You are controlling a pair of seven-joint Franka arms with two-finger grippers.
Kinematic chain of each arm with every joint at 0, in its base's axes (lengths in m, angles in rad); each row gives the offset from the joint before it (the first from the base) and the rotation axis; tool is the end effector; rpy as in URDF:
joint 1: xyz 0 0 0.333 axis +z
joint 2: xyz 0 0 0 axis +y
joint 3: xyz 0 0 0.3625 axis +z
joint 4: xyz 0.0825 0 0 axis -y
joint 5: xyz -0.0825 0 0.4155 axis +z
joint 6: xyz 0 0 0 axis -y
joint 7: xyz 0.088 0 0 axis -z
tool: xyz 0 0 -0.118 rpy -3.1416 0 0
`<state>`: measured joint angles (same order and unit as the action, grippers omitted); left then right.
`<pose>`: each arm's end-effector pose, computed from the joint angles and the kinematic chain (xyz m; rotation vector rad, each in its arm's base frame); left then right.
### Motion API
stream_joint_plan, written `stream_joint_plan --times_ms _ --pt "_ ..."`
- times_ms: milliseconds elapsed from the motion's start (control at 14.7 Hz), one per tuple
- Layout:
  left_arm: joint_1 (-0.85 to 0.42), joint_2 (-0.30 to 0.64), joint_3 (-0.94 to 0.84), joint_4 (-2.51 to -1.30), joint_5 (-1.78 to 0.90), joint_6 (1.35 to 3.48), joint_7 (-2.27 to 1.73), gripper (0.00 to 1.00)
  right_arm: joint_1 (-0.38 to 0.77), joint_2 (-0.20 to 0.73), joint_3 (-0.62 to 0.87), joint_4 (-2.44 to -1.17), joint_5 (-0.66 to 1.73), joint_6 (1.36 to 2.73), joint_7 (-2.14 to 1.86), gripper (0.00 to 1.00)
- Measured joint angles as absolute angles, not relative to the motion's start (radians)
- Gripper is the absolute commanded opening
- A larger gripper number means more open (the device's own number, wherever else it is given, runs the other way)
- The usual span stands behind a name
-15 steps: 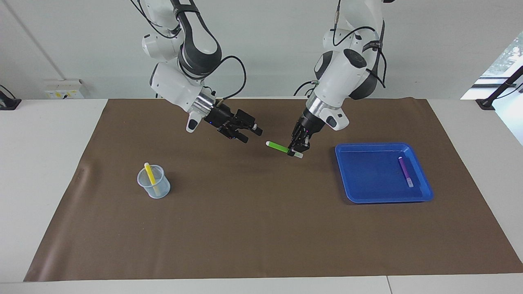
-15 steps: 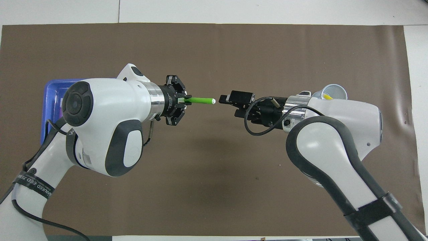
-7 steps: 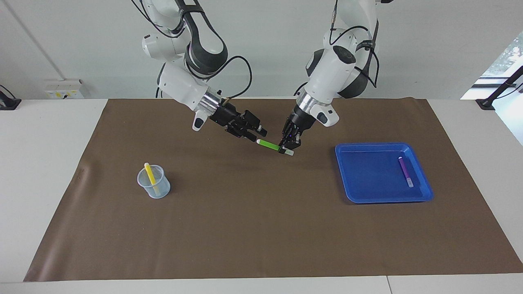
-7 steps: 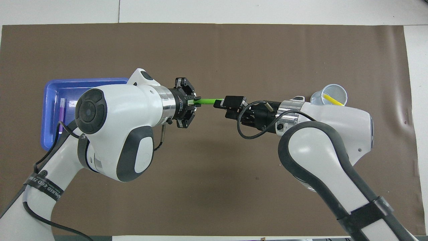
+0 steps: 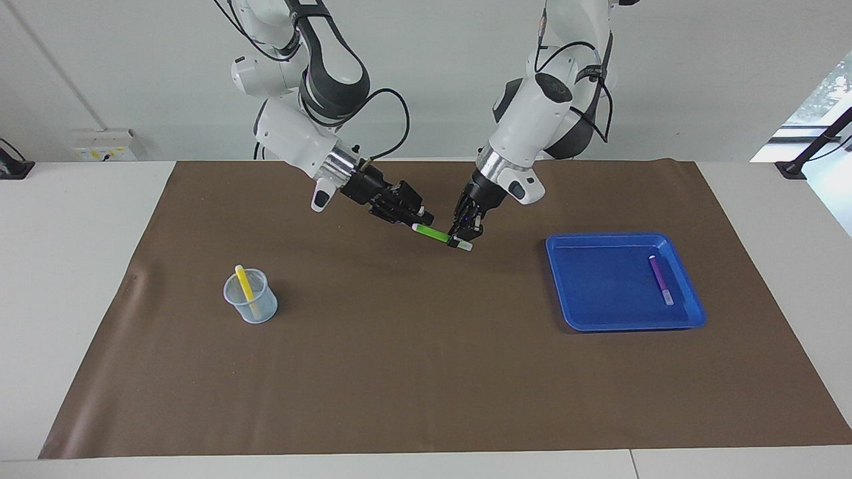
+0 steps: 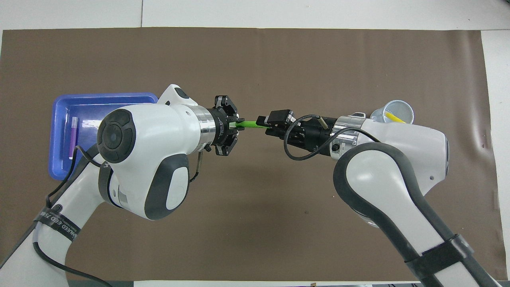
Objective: Transfer and insert pens with both arms
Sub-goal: 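Insert the green pen into the white cup while the left gripper returns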
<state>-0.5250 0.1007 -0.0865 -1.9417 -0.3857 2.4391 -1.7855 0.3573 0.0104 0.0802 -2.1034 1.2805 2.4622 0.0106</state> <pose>0.5338 -0.3764 0.4961 2.0132 1.7346 -0.2018 0.5500 0.2631 0.4732 -2.0948 0.5306 -0.0864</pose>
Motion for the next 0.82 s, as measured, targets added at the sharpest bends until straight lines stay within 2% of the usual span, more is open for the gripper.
stream_joint_plan --times_ms 273,409,614,819 --pt "-0.525 0.101 -0.086 -1.942 -0.386 2.439 -1.786 0.0 0.355 0.011 0.078 -2.103 1.28 2.466 0.011 0.43" --pt "-0.526 0.101 -0.086 -1.942 -0.386 2.439 -1.786 0.0 0.354 0.011 0.077 -2.103 1.28 2.466 0.011 0.3" --pt "-0.526 0.1 -0.081 -1.936 -0.386 2.439 -1.787 0.0 0.35 0.013 0.076 -2.108 1.28 2.466 0.011 0.0" --pt "-0.527 0.101 -0.081 -1.936 -0.387 2.44 -1.792 0.0 0.349 0.013 0.076 -2.107 1.281 2.467 0.011 0.0"
